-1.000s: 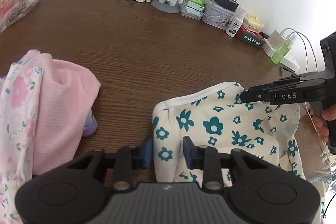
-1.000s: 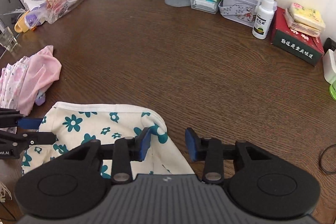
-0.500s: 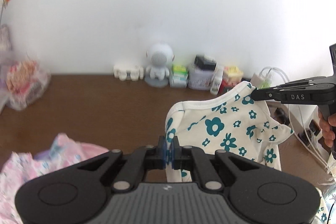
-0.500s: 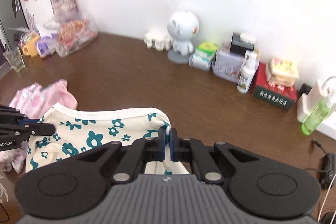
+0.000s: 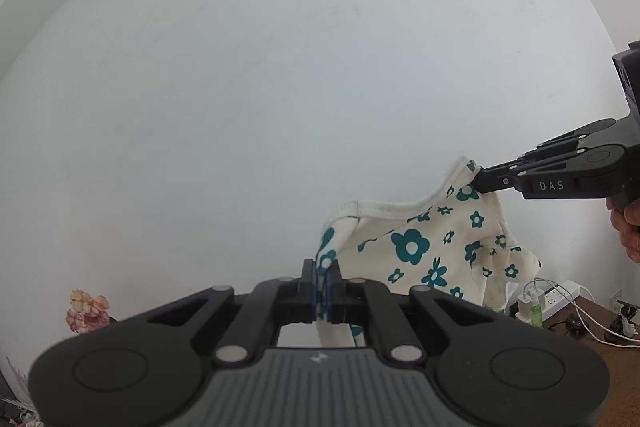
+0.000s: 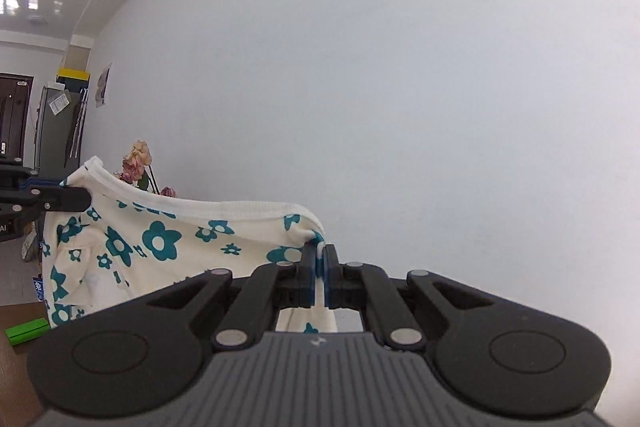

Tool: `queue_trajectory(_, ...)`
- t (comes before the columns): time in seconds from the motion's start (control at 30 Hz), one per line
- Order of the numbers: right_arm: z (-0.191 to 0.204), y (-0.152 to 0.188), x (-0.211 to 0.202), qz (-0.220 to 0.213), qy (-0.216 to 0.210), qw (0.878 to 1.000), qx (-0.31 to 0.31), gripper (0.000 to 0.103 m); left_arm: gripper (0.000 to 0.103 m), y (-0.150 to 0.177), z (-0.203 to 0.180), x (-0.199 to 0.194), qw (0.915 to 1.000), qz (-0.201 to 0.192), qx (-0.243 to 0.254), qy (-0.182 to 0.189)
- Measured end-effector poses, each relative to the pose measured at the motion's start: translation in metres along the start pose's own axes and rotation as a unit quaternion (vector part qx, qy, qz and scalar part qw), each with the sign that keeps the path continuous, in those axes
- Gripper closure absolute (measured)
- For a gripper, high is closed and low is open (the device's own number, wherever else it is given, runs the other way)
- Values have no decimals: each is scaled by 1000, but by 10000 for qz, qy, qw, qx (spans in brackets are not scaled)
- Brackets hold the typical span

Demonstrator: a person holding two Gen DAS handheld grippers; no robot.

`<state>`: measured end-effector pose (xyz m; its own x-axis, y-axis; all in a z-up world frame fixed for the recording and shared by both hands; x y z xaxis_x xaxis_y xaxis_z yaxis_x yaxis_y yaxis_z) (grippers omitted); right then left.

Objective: Fold clothes
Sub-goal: 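Lift the dress by its shoulders with both grippers and lay it flat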

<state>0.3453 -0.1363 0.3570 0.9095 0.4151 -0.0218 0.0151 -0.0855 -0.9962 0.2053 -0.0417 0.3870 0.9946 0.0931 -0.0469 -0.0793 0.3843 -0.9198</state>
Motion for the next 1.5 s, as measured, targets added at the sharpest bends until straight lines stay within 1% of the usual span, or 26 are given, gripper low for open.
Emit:
queue_trajectory(0.07,-2,-8,-9,-173,-139,9995,240,101,100,-6,-1,-8,9999,-44,-112,15)
queue_trajectory(0.13,-4,-10,-11,-165,-128,9992,329,101,100,-10,-3,-11,9998,-53,-175,74)
queue_trajectory(0.23,-13,-19,-20,-341,-205,9972,625,101,100,-16,-7,-15,9995,-66,-271,162)
queue_trajectory(0.3,-14,-21,-22,-289,-79,9985,456,101,100,-20,-9,-18,9992,-75,-334,221)
queue_trajectory(0.4,-24,-27,-33,-427,-75,9973,594,101,100,-25,-12,-21,9986,-78,-425,311)
queue_trajectory(0.5,-28,-24,-30,-218,234,9991,293,101,100,-19,-22,-2,9980,117,-428,446)
queue_trajectory(0.53,-31,-24,-32,-223,268,9990,295,101,100,-17,-25,3,9976,165,-443,501)
queue_trajectory(0.6,-41,-26,-37,-284,331,9984,348,101,100,-18,-29,5,9952,54,-640,742)
queue_trajectory(0.67,-54,-30,-45,-338,477,9975,390,101,100,-24,-40,5,9916,0,-799,1020)
queue_trajectory(0.77,-77,-38,-58,-378,785,9956,334,101,100,-40,-72,-2,9856,-79,-895,1430)
queue_trajectory(0.9,-111,-48,-88,-464,1303,9902,193,101,100,-72,-130,-34,9810,-297,-838,1727)
queue_trajectory(1.13,-165,-68,-174,-607,2072,9764,66,101,100,-127,-233,-91,9695,-677,-735,2240)
queue_trajectory(1.17,-170,-73,-187,-618,2189,9738,25,101,100,-134,-246,-99,9673,-728,-734,2318)
queue_trajectory(1.23,-181,-82,-217,-633,2388,9690,-46,101,100,-142,-259,-110,9598,-792,-899,2537)
queue_trajectory(1.3,-187,-91,-239,-545,2556,9650,-237,101,99,-148,-271,-120,9521,-849,-1060,2739)
queue_trajectory(1.33,-180,-96,-242,-459,2634,9628,-401,101,99,-142,-270,-115,9515,-841,-1119,2740)
queue_trajectory(1.4,-160,-104,-236,-161,2692,9604,-705,101,99,-130,-269,-103,9500,-814,-1251,2741)
queue_trajectory(1.43,-150,-108,-234,17,2711,9589,-840,101,100,-117,-261,-87,9484,-737,-1411,2742)
queue_trajectory(1.5,-140,-95,-202,446,2630,9587,-986,101,100,-88,-247,-58,9426,-542,-1783,2772)
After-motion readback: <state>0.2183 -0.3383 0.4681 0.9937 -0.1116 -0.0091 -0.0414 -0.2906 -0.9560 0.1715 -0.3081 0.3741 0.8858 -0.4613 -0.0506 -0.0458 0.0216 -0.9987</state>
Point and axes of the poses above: each gripper's, at about its wrist camera, not at the fingertips, and x roughly the way its jaws point, z to its left, y to its underside, the point moved 7 cm from there along x, roughly the way its jaws point, and after that the axes turned 3 degrees about y, right-handed, at the moved point
